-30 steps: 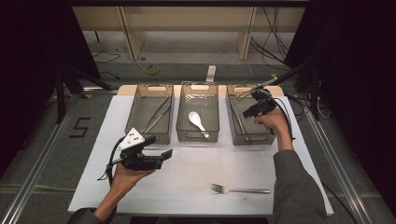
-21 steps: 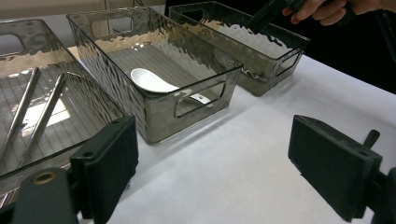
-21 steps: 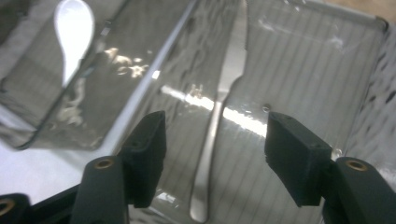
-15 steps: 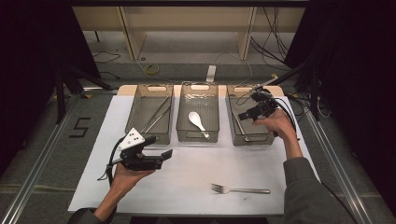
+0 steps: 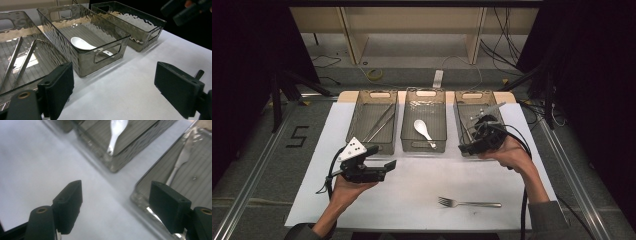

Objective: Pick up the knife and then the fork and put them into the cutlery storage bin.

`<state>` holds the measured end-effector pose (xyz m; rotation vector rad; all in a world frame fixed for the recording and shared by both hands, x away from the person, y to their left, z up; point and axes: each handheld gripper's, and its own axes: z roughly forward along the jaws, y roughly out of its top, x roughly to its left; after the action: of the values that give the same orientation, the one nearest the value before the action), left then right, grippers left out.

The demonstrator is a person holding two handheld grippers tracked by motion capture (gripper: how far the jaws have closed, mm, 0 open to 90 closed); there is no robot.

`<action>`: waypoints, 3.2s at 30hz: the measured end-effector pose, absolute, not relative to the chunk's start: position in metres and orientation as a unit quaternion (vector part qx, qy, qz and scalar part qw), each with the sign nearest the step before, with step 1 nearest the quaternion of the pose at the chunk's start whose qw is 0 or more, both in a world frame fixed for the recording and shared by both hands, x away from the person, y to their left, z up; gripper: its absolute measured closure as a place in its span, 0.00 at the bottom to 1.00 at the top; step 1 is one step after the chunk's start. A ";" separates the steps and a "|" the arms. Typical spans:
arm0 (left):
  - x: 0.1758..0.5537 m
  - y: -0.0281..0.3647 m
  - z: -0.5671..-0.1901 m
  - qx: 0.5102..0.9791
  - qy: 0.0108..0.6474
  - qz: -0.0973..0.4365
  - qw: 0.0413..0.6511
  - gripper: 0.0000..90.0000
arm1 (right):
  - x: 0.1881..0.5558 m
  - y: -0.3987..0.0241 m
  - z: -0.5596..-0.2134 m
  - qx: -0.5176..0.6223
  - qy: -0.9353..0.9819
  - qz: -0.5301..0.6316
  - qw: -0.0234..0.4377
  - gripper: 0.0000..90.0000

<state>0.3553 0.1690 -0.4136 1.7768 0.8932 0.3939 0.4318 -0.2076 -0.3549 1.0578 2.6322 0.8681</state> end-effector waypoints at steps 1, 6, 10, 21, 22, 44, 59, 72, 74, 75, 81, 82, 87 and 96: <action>0.355 0.169 -0.414 0.744 0.374 0.165 0.529 0.17 | 0.426 -0.207 -0.357 0.354 0.885 0.290 0.085 0.31; 0.355 0.168 -0.413 0.744 0.372 0.166 0.529 0.17 | 0.403 -0.209 -0.376 0.341 0.895 0.278 0.078 0.32; 0.354 0.168 -0.413 0.744 0.371 0.166 0.530 0.17 | 0.393 -0.211 -0.387 0.338 0.901 0.265 0.067 0.32; 0.355 0.169 -0.413 0.743 0.373 0.165 0.531 0.17 | 0.373 -0.206 -0.407 0.327 0.914 0.234 0.051 0.32; 0.355 0.169 -0.413 0.742 0.373 0.165 0.531 0.17 | 0.371 -0.205 -0.409 0.327 0.915 0.230 0.050 0.32; 0.356 0.170 -0.413 0.741 0.374 0.164 0.533 0.17 | 0.345 -0.198 -0.426 0.298 0.939 0.162 0.050 0.37; 0.356 0.169 -0.413 0.741 0.374 0.164 0.533 0.17 | 0.338 -0.186 -0.438 0.256 0.958 0.121 0.040 0.58; 0.356 0.168 -0.413 0.743 0.371 0.164 0.532 0.17 | 0.339 -0.186 -0.447 0.247 0.963 0.102 0.037 0.72; 0.356 0.168 -0.413 0.743 0.372 0.164 0.532 0.17 | 0.338 -0.185 -0.448 0.242 0.964 0.100 0.034 0.73; 0.355 0.168 -0.413 0.743 0.371 0.164 0.532 0.17 | 0.337 -0.185 -0.449 0.243 0.964 0.099 0.034 0.73; 0.355 0.168 -0.413 0.744 0.371 0.165 0.531 0.17 | 0.339 -0.185 -0.454 0.237 0.967 0.088 0.033 0.77; 0.355 0.168 -0.413 0.744 0.371 0.165 0.531 0.17 | 0.339 -0.185 -0.454 0.238 0.967 0.088 0.033 0.77; 0.355 0.168 -0.413 0.744 0.371 0.165 0.531 0.17 | 0.339 -0.184 -0.455 0.237 0.967 0.085 0.034 0.80; 0.355 0.167 -0.413 0.744 0.370 0.166 0.531 0.17 | 0.337 -0.182 -0.455 0.234 0.968 0.080 0.037 0.83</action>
<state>0.3549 0.1673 -0.4129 1.7755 0.8824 0.3966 0.3372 -0.1821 -0.4549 0.7189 2.9714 0.2456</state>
